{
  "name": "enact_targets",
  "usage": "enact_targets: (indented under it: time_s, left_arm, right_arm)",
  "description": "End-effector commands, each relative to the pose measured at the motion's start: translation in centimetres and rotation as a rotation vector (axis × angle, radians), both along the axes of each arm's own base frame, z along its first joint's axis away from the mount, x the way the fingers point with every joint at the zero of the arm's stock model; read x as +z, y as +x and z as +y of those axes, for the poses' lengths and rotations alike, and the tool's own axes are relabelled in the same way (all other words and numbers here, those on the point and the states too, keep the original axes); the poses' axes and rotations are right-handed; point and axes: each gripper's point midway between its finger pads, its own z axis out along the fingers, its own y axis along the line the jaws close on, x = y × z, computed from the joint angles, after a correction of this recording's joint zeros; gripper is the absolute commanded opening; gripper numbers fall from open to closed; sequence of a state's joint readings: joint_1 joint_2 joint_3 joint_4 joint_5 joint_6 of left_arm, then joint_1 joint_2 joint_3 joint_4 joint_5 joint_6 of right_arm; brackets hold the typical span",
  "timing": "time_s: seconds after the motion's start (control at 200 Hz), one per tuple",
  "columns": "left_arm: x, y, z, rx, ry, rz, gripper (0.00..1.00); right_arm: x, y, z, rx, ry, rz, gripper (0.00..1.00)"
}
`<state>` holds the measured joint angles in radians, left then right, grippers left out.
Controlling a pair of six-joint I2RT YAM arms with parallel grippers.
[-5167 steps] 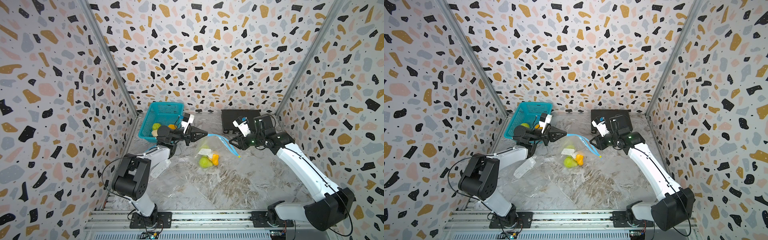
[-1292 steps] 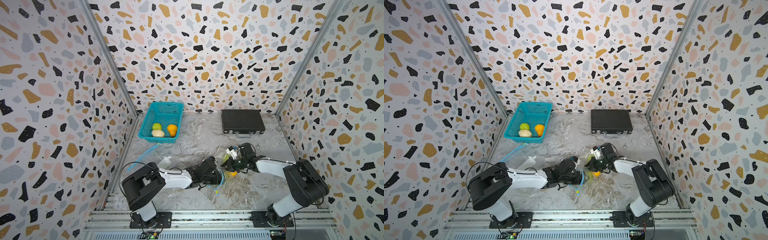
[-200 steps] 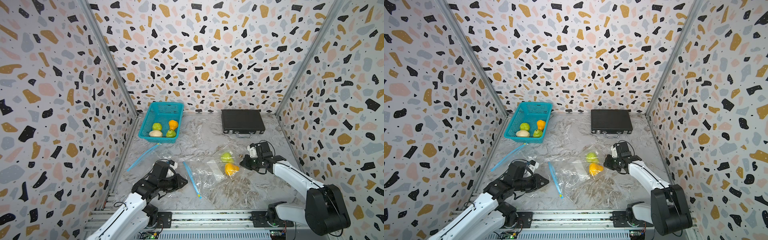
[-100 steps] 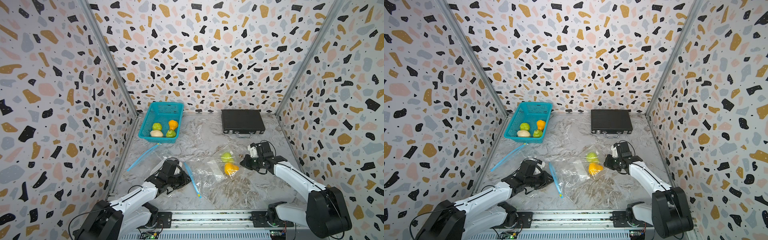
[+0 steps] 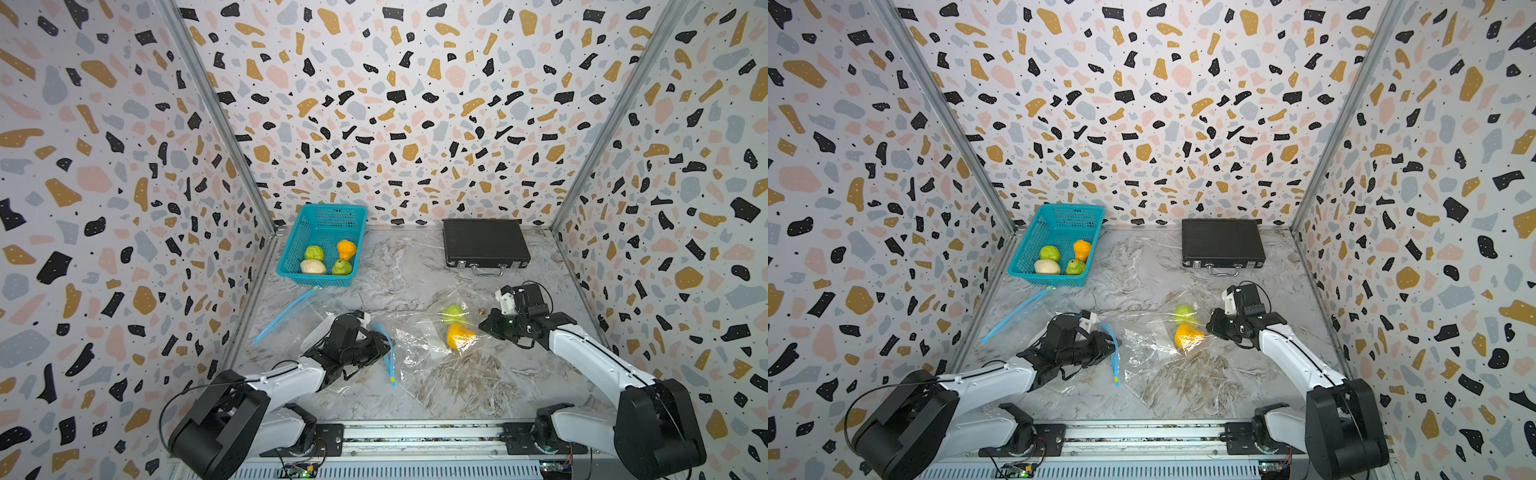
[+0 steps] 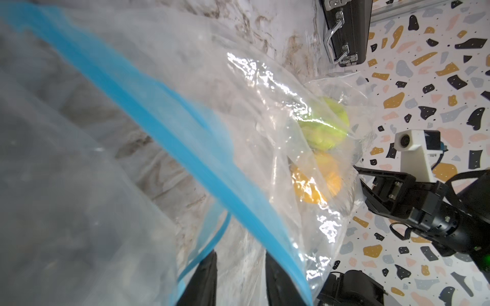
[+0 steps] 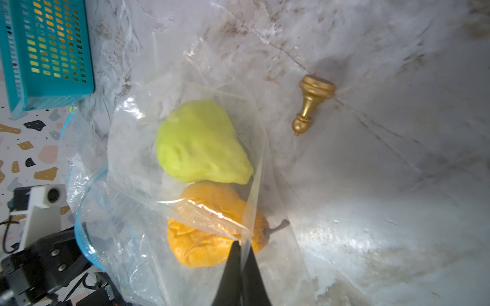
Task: Open the zip-top bag and take out the pear
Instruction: Adjust the zipper food storage bag at the center of the board.
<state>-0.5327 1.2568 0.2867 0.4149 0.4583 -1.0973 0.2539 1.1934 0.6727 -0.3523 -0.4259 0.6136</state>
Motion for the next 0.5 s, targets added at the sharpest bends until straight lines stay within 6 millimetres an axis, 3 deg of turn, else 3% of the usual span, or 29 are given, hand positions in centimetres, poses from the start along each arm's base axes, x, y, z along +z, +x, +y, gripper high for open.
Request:
enact_targets:
  time_s: [0.0,0.195,0.496]
  left_arm:
    - [1.8,1.1,-1.0,0.027,-0.118,-0.075,0.42]
    - [3.1,1.8,-1.8,0.039,-0.218,-0.110,0.56]
    - [3.4,1.3,-1.9,0.043,-0.262,-0.112,0.59]
  right_arm:
    - [2.8,-0.5,0.8,0.027,0.030,-0.034,0.00]
    - [5.3,-1.4,2.0,0.070,0.024,-0.067,0.00]
    - [7.9,-2.4,3.7,0.117,-0.007,-0.106,0.00]
